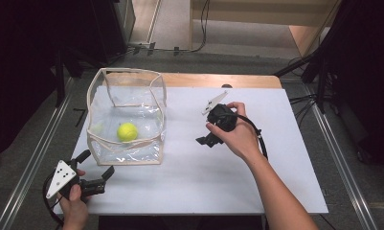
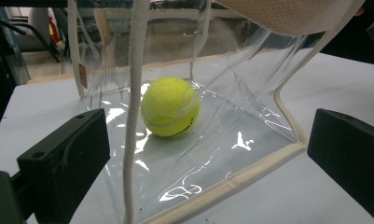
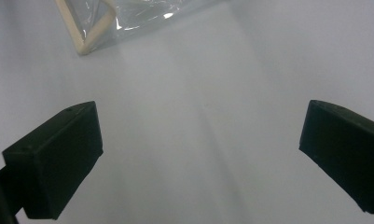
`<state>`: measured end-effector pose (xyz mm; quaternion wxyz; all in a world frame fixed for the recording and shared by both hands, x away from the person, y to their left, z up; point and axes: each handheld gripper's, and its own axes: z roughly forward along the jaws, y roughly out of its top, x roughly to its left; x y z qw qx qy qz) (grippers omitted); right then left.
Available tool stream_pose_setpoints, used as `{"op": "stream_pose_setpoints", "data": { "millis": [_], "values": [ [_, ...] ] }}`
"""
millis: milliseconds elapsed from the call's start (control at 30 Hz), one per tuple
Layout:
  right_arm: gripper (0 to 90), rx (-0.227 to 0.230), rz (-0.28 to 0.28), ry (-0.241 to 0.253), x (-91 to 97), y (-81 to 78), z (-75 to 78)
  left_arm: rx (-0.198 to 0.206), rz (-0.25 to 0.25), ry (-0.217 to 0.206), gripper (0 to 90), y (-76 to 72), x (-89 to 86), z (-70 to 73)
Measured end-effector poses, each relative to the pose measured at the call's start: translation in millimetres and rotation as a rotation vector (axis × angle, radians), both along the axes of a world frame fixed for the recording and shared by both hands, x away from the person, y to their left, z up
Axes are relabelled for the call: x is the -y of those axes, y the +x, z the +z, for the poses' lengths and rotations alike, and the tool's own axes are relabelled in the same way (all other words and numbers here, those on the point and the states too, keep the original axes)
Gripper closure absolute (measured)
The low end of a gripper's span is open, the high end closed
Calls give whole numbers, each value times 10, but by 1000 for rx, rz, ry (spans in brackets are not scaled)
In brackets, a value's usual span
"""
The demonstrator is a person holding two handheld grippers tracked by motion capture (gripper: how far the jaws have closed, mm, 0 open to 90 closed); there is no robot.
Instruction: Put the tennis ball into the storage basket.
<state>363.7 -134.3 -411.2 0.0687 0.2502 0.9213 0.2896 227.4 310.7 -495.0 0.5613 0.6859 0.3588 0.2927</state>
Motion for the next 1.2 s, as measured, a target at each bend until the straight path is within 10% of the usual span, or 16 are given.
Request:
{"op": "stream_pose_setpoints", "data": {
  "millis": [1200],
  "values": [
    [0, 7, -77, 83, 454, -250, -398, 1, 2, 10, 0, -1, 6, 1]
  ]
}}
